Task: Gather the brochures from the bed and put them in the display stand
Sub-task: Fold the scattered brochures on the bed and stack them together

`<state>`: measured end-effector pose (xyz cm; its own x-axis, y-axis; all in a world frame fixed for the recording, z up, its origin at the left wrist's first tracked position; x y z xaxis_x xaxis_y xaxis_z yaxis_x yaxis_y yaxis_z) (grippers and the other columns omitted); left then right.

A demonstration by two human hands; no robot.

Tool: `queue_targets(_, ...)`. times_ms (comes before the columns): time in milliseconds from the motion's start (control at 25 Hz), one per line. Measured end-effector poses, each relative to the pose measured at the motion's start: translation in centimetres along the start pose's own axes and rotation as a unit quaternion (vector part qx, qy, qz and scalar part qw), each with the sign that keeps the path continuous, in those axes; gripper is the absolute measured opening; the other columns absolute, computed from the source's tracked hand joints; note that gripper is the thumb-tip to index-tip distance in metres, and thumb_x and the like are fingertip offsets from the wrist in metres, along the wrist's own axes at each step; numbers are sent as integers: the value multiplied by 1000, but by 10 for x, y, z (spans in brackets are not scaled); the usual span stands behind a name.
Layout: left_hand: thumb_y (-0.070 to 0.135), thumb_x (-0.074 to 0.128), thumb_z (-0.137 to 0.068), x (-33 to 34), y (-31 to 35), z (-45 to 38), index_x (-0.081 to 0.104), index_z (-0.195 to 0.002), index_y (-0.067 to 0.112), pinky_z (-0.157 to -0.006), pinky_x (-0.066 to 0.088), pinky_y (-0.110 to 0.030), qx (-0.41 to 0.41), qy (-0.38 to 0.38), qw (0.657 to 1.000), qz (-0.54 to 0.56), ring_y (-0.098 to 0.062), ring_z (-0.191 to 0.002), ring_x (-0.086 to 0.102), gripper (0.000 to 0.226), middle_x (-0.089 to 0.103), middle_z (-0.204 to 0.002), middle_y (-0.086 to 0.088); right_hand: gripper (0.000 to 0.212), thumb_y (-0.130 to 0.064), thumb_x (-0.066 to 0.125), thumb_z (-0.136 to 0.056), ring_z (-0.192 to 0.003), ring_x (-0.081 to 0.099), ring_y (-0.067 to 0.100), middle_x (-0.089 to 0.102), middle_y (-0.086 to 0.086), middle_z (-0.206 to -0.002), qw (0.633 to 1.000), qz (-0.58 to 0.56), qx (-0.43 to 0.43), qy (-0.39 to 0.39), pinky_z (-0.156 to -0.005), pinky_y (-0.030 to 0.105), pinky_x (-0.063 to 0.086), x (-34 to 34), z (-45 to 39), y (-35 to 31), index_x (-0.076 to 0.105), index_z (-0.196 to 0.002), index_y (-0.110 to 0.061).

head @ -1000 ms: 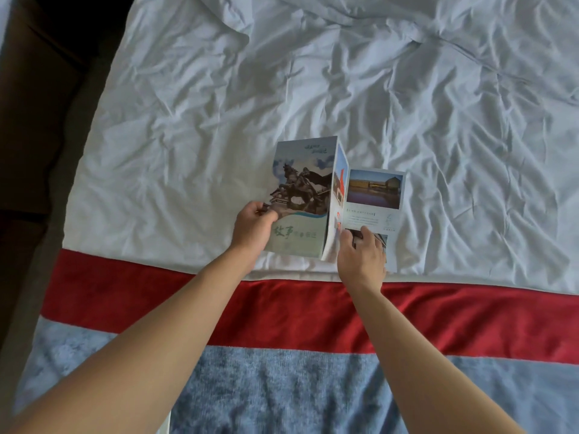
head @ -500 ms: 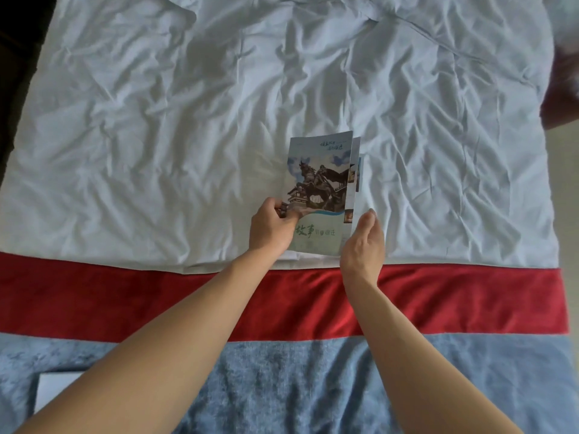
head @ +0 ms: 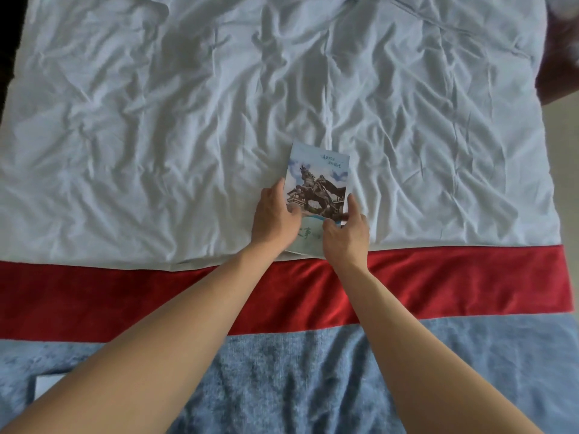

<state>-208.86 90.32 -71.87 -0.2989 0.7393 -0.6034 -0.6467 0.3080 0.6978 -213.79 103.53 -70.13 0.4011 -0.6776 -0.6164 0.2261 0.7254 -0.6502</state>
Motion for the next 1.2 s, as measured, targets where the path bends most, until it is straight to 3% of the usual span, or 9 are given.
queue_targets(80, 13, 53, -92, -14, -5, 8, 40, -146, 18, -99, 41, -34, 3, 10, 1000, -9, -26, -123, 52, 56, 52, -136, -10, 71, -18, 60, -91, -113, 56, 25, 59, 11, -123, 999, -24, 24, -6, -99, 36, 44, 4, 9, -1, 32, -156, -27)
queue_targets(160, 7, 55, -88, -30, -13, 22, 44, -136, 20, -85, 45, -33, 15, 4, 1000, -13, -27, -111, 57, 51, 57, -122, -5, 72, -17, 61, -91, -106, 61, 29, 60, 14, -122, 998, -52, 37, -15, -97, 43, 49, 10, 23, -5, 32, -155, -28)
queue_targets(240, 3, 56, -84, -48, -29, 46, 44, -125, 18, -73, 42, -34, 25, 1, 999, -28, -27, -95, 59, 45, 55, -105, 1, 71, -14, 60, -89, -98, 59, 27, 55, 10, -122, 999, -40, 17, -17, -90, 39, 49, 21, 47, -7, 34, -153, -32)
queue_targets(360, -1, 53, -82, -75, -63, 88, 42, -120, 17, -70, 46, -39, 14, 5, 1000, -25, -30, -90, 60, 43, 56, -103, -3, 74, -11, 57, -86, -94, 51, 18, 47, 5, -126, 999, -2, -29, -46, -84, 30, 42, 46, 97, -6, 34, -151, -38)
queue_targets(520, 5, 61, -84, -109, -130, 168, 33, -144, 16, -66, 45, -39, 48, 30, 994, -88, -29, -91, 60, 67, 51, -122, -12, 80, -14, 59, -86, -87, 46, 16, 44, 4, -129, 990, 72, -66, -100, -77, 30, 39, 85, 178, 5, 25, -155, -36)
queue_targets(640, 16, 63, -89, -134, -187, 243, 21, -156, 22, -58, 47, -41, 40, 24, 987, -151, -30, -82, 58, 80, 46, -114, -12, 80, -17, 60, -88, -76, 50, 27, 43, 10, -128, 964, 178, -124, -156, -64, 35, 42, 115, 256, 15, 19, -156, -32)
queue_targets(760, 21, 62, -89, -165, -240, 305, 22, -156, 29, -60, 50, -40, 8, 37, 977, -208, -28, -85, 56, 79, 47, -108, -8, 82, -23, 59, -92, -87, 62, 37, 39, 12, -133, 929, 274, -146, -203, -63, 36, 41, 153, 329, 26, 10, -157, -29)
queue_targets(920, 23, 65, -87, -206, -307, 364, 26, -156, 26, -73, 51, -39, -34, 45, 966, -254, -27, -90, 55, 79, 50, -108, -8, 86, -29, 60, -94, -96, 64, 34, 38, 10, -132, 886, 351, -186, -239, -64, 37, 43, 206, 404, 32, 1, -158, -28)
queue_targets(1200, 29, 66, -87, -223, -366, 380, 26, -153, 27, -78, 50, -37, -42, 28, 963, -264, -21, -90, 52, 77, 47, -104, -3, 91, -43, 60, -95, -101, 62, 30, 38, 7, -133, 852, 408, -209, -253, -69, 37, 48, 252, 437, 43, -5, -158, -29)
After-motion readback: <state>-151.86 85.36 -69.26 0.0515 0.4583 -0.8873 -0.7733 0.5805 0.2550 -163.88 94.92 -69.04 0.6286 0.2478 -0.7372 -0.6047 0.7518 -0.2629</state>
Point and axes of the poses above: each hand's wrist, its own z-axis away from the middle knuckle, its own x-axis out of the palm, y = z × x, the point moved 1 cm from there along -z, towards the middle knuckle
